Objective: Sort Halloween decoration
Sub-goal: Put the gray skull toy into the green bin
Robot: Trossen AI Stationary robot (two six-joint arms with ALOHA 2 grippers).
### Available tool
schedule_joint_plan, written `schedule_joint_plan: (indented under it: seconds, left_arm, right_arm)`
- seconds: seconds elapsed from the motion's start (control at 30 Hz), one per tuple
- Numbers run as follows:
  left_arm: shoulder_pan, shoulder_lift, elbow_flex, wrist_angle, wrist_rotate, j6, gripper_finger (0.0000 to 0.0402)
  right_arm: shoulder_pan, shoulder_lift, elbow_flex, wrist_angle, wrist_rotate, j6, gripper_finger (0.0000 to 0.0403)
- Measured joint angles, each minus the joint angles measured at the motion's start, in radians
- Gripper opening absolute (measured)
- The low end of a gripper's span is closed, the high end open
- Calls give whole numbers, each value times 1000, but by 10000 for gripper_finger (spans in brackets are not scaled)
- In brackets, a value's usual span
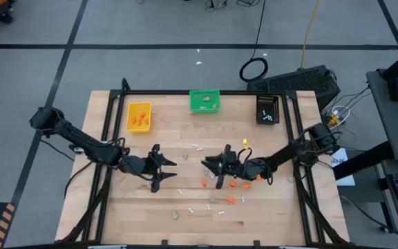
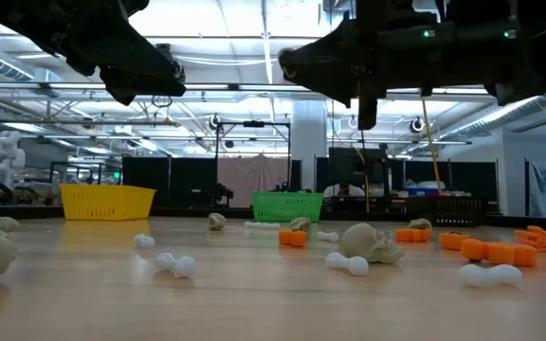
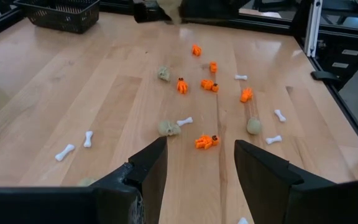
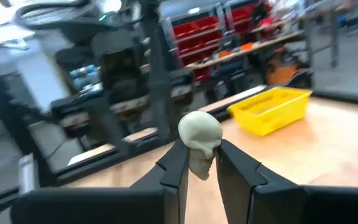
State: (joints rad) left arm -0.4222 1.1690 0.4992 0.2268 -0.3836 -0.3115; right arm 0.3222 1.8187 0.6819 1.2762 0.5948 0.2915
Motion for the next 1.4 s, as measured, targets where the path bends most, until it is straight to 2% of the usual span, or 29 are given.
schedule_joint_plan:
  seconds: [0.17,0.27,0.4,0.6,0.73,0.87,1.13,1.27,1.4]
  left_arm:
    - [0,0,0,5,0,1,185]
    - [0,0,0,5,0,2,185]
    - [0,0,0,3,0,2,185]
    - [0,0,0,2,1,2,185]
    - [0,0,0,2,6,3,185]
    - [0,0,0,3,6,3,185]
    - [0,0,0,3,6,3,185]
    - [0,0,0,3,6,3,185]
    - [0,0,0,3,6,4,185]
  right_arm:
    - [-42,0,50,-5,35,-90,54]
    - [-83,-22,99,-78,34,-151,54]
    - [-156,-79,191,-318,33,-173,54]
    - [-299,-139,385,-834,25,-112,54]
    - [-407,-136,539,-1173,-78,-57,54]
    - [-509,-129,639,-1351,-188,-50,54]
    - [-719,-129,686,-1439,-417,-178,54]
    - [-802,-128,686,-1495,-453,-261,54]
    - [-863,-122,686,-1549,-547,-269,54]
